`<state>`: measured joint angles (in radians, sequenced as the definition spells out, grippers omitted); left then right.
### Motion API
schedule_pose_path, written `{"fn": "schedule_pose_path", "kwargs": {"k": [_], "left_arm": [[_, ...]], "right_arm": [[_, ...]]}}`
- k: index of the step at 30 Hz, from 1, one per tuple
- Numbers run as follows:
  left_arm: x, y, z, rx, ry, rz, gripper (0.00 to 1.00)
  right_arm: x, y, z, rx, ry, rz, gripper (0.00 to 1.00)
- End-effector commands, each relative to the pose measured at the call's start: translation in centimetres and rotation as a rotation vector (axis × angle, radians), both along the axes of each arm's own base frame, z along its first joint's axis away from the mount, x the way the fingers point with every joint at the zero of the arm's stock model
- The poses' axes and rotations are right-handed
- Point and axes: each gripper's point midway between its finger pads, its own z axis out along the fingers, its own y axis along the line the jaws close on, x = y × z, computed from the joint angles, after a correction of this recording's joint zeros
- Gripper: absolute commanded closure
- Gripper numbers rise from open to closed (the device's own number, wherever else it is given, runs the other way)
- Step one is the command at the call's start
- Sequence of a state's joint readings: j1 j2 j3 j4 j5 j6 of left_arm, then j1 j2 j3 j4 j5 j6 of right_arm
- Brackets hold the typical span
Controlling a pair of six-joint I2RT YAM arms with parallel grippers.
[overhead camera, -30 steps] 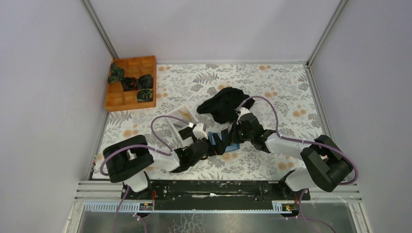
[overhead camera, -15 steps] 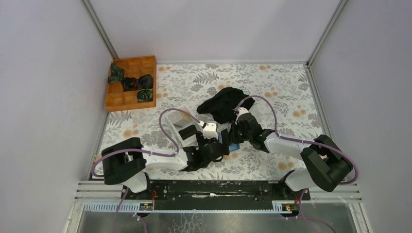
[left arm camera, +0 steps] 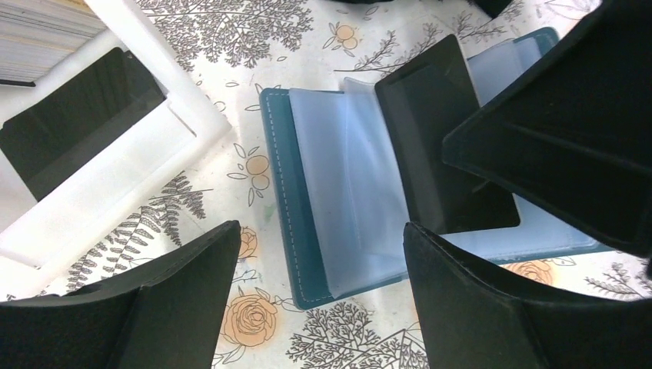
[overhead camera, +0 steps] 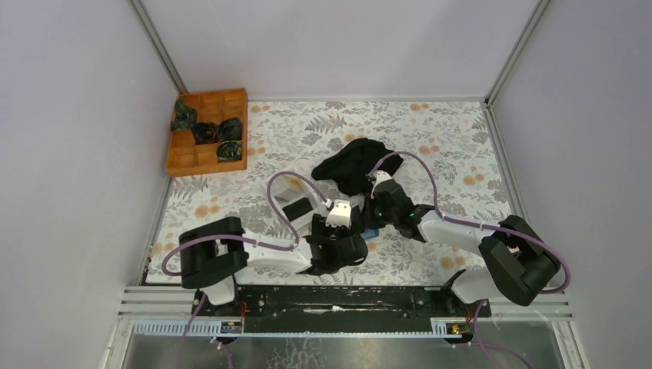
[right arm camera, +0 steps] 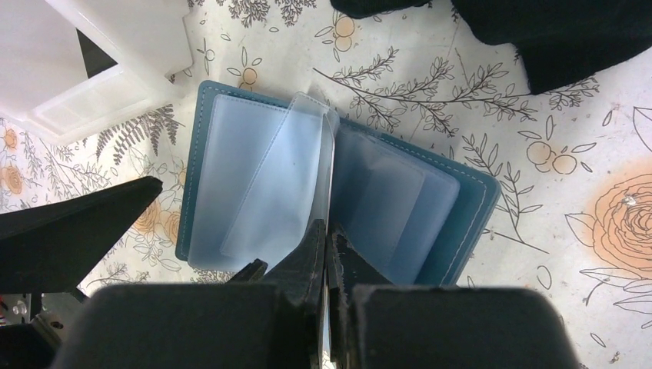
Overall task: Put the credit cards into the card holder
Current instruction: Open the card holder at the center of the board.
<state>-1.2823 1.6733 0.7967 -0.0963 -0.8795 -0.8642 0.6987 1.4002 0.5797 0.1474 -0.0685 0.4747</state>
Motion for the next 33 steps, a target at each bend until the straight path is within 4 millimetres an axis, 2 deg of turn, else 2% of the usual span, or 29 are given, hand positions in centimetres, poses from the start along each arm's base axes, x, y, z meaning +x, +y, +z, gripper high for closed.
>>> {"fn": "schedule_pose_path", "kwargs": {"k": [1,9,22,33], "left_arm": [[0.7,1.0,0.1,0.041,-0.045,0.058,0.16],[0.7,0.1,-0.4,0.019,-0.035,0.055,0.18],[0.5,0.3,-2.1,0.005,0.012,0.064,0.38],[-0.1,1.0,-3.6,-0.001,0.047,0.068,0.53]], "right_arm": [[-1.2,-1.5,-1.4,-0.109,0.030,0.020,1.00],[-1.3,-1.5,-1.3,-0.112,0.027,0.028,1.00],[-1.8,-2.0,-1.0,-0.128,0.026,0.040,1.00],[-1.1,-1.6,1.3,-0.077,-0.016,0.001,1.00]]}}
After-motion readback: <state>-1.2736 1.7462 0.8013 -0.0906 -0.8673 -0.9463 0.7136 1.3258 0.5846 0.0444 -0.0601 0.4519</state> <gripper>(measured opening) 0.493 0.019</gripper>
